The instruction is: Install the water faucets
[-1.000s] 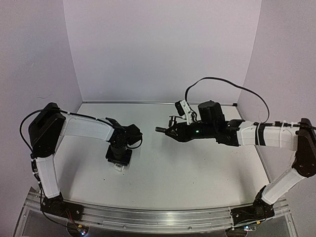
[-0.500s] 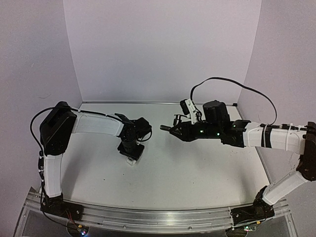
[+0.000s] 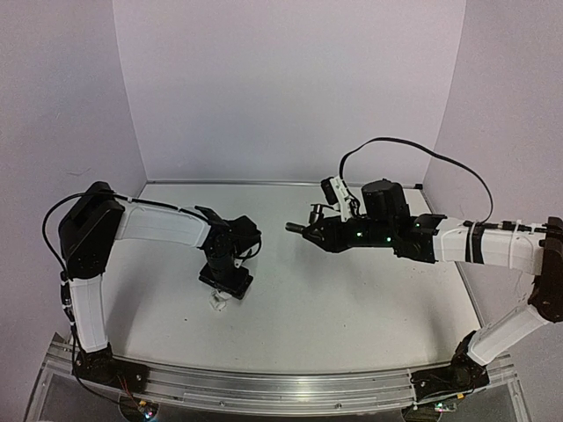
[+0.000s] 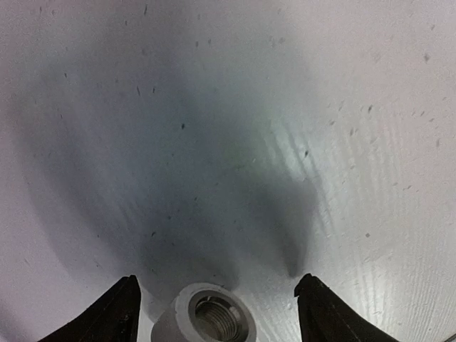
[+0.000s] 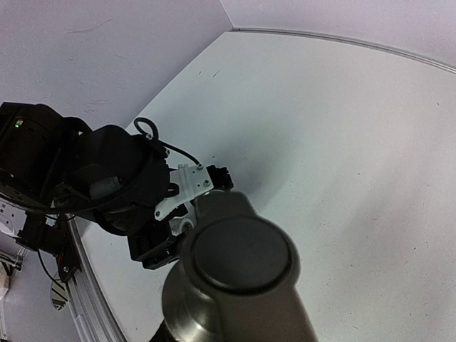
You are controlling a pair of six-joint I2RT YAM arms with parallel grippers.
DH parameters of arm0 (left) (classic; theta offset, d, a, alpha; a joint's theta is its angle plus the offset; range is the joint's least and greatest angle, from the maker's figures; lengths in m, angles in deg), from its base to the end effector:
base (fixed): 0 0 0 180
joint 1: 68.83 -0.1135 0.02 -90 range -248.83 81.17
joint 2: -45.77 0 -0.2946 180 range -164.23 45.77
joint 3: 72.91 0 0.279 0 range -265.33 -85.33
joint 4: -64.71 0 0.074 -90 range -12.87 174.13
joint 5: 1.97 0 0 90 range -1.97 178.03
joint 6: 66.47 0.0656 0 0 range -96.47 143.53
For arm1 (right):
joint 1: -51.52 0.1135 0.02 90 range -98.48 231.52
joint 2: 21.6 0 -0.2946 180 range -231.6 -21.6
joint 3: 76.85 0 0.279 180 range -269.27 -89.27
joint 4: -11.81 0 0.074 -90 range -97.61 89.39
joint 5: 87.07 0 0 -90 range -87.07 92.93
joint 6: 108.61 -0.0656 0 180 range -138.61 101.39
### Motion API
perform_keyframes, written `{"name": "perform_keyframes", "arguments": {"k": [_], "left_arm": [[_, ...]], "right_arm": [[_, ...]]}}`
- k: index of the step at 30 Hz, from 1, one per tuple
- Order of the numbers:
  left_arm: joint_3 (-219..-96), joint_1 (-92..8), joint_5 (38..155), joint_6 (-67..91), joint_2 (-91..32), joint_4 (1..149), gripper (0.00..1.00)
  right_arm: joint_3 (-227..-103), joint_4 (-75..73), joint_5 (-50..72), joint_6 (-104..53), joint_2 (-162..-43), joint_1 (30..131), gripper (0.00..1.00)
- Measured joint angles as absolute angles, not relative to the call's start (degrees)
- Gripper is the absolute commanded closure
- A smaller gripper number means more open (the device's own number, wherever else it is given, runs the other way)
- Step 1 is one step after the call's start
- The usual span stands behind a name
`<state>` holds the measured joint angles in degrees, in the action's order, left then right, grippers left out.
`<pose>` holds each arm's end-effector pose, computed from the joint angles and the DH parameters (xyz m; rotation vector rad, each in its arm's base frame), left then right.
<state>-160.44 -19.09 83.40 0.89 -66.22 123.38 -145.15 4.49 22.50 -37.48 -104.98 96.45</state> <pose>0.2632 -0.3025 0.1328 0.6952 2.9155 -0.0084 0.2542 0.2846 0.2818 -0.7031 1.9728 1.0406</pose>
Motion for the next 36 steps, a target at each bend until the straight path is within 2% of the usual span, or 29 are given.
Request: {"name": "perform_keyframes", "arguments": {"k": [5, 12, 16, 22, 25, 36], "left_arm": [[-152.5, -19.1, 83.0, -1.4, -58.4, 114.1, 0.08], [-125.1, -19.0, 80.4, -5.6, -32.0, 92.0, 0.06], [-112.3, -18.8, 79.8, -6.0, -24.3, 77.9, 0.06], [-99.9, -15.0, 77.9, -2.0, -23.1, 58.4, 0.06], [-95.8, -14.0, 77.3, 0.9, -23.9, 49.4, 0.13], [-95.1, -13.2, 74.7, 12.9, -39.8, 30.1, 0.21]], "right_arm": [[-144.6, 4.9, 22.6, -37.5, -105.0, 96.4, 1.00], [-144.3, 5.8, 24.2, -37.8, -105.1, 96.4, 1.00], [-144.5, 5.9, 25.7, -38.1, -105.8, 96.4, 1.00], [-145.4, 5.9, 27.5, -38.8, -107.2, 96.4, 1.00], [-145.5, 6.3, 28.1, -39.2, -107.2, 96.4, 1.00], [-145.9, 7.6, 29.4, -40.5, -107.4, 96.4, 1.00]]}}
